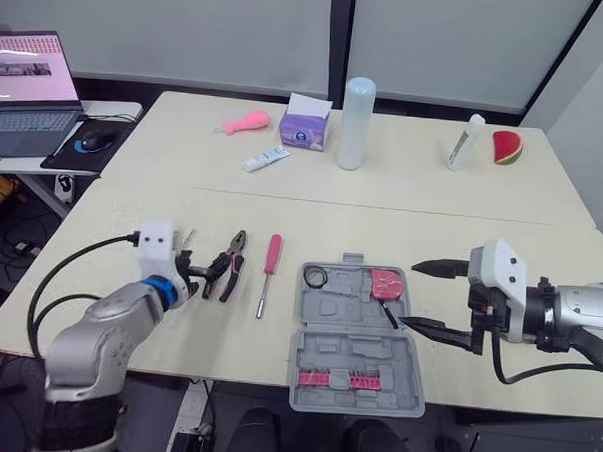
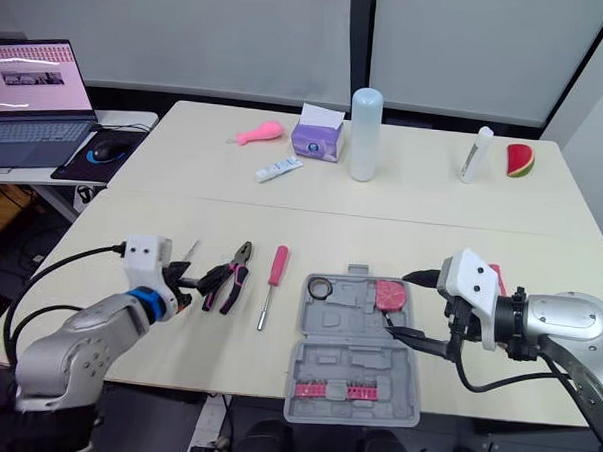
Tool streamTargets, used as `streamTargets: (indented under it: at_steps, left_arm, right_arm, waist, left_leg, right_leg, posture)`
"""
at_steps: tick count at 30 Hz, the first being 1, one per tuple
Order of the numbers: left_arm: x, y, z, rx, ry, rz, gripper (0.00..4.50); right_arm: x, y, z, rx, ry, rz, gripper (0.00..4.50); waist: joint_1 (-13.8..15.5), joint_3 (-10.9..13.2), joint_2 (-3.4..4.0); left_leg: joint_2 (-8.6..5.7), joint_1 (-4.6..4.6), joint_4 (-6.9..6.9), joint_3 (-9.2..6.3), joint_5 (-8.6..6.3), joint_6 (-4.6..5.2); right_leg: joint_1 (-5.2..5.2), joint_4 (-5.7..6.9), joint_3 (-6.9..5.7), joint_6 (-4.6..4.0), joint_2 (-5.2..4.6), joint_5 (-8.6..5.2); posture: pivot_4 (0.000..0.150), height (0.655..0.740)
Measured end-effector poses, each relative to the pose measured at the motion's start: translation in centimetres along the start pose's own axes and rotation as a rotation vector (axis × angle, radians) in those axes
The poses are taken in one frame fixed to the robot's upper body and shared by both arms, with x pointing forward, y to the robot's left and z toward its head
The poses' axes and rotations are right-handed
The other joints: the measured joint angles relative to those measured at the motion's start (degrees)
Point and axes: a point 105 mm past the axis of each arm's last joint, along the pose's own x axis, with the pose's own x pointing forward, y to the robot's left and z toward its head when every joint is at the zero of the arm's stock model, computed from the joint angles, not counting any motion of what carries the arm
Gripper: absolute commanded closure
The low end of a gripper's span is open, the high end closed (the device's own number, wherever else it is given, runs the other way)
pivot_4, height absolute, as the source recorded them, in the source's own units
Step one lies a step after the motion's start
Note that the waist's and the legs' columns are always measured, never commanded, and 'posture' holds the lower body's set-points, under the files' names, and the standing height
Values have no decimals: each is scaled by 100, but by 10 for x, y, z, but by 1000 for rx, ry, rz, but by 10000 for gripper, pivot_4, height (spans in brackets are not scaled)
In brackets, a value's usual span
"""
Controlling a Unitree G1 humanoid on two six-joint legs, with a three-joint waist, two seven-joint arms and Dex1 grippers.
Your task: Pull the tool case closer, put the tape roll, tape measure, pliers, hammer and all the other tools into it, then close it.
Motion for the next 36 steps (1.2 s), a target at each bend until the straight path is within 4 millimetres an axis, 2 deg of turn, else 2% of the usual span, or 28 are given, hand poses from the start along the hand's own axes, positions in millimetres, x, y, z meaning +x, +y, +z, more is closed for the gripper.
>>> streamTargets:
  at_steps: [10,20,21,27,33,36]
  left_arm:
    - [36,-15,-23,15,175,40,0]
    - [52,-18,-24,72,221,36,0]
    - [53,-17,-24,79,221,34,3922]
    - [53,-11,-25,102,234,45,19941]
    - [48,-9,-27,95,226,43,19989]
    - [39,-3,-29,129,222,16,19989]
  right_arm:
    - [5,0,4,-7,-5,12,339]
    - [6,2,8,-23,-10,22,339]
    - [6,2,8,-23,-10,23,0]
    - [6,3,9,-28,-10,24,0]
    - [5,1,8,-31,-7,1,0]
    - [4,-1,8,-39,-6,-17,0]
  waist:
    - [12,0,0]
    - [25,-7,11]
    - [25,-8,14]
    - [26,-12,20]
    - [18,-13,22]
    - [-4,-12,20]
  left_leg:
    - [-2,-6,3,3,11,-20]
    - [-4,0,4,3,12,-21]
    - [-4,2,4,3,13,-21]
    - [-6,2,5,6,13,-21]
    - [-4,2,5,11,13,-20]
    - [0,0,3,11,13,-21]
  right_leg:
    - [-2,0,2,0,0,0]
    - [2,3,1,0,-1,0]
    - [3,5,1,0,-1,0]
    - [4,5,3,0,-1,0]
    - [2,3,7,0,-2,0]
    - [-1,3,7,0,0,0]
  posture:
    - [1500,7002]
    - [1500,7002]
    - [1500,7002]
    - [1500,7002]
    - [1500,7002]
    - [1500,7002]
